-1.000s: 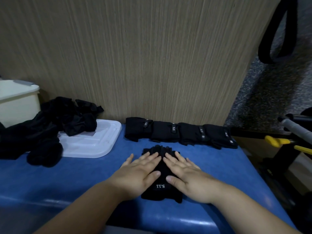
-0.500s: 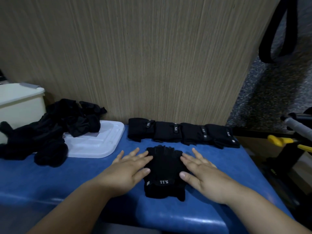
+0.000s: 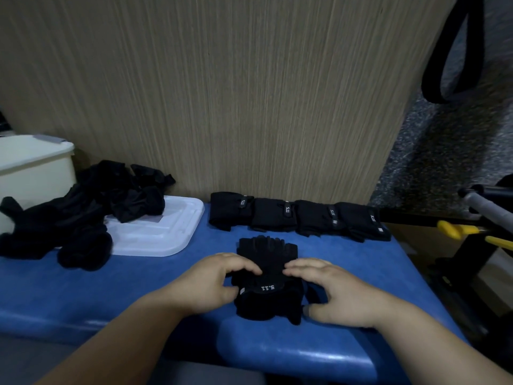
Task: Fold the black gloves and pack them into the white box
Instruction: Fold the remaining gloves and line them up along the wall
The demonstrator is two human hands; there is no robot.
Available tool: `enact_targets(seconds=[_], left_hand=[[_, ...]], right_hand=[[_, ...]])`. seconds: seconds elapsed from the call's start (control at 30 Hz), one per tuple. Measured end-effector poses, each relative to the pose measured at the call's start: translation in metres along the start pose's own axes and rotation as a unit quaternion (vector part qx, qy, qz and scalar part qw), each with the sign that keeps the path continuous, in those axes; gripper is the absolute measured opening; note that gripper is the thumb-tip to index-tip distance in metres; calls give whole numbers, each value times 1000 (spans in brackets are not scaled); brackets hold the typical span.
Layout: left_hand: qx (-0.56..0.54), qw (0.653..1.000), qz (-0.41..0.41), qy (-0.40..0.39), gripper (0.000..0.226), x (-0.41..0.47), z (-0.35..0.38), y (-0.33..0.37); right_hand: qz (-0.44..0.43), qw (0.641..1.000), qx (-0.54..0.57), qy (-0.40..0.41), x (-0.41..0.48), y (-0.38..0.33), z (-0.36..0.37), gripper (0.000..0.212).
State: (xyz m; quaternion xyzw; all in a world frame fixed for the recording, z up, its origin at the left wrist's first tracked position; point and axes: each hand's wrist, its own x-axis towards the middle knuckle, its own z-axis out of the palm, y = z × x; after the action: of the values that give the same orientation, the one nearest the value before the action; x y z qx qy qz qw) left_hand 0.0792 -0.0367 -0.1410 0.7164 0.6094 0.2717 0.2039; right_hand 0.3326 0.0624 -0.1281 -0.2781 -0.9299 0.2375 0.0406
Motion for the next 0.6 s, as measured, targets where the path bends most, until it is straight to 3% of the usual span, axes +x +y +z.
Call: enact_targets(seconds=[0.13,0.27,0.43,0.6], left_hand=[[7,999,2,51,57,3,8,5],[-90,992,-56,73,25,3,9,13],[-184,971,-107,107,13,5,9,29],[-213,960,-138,118,18,8,11,31]], right_hand=[[5,1000,9,-25,-2,-2,-2,87],[-10,1000,-9,20,-1,-5,1,84],[21,984,85,158,7,-11,11,40],[88,951,223,194,11,-18,11,13]])
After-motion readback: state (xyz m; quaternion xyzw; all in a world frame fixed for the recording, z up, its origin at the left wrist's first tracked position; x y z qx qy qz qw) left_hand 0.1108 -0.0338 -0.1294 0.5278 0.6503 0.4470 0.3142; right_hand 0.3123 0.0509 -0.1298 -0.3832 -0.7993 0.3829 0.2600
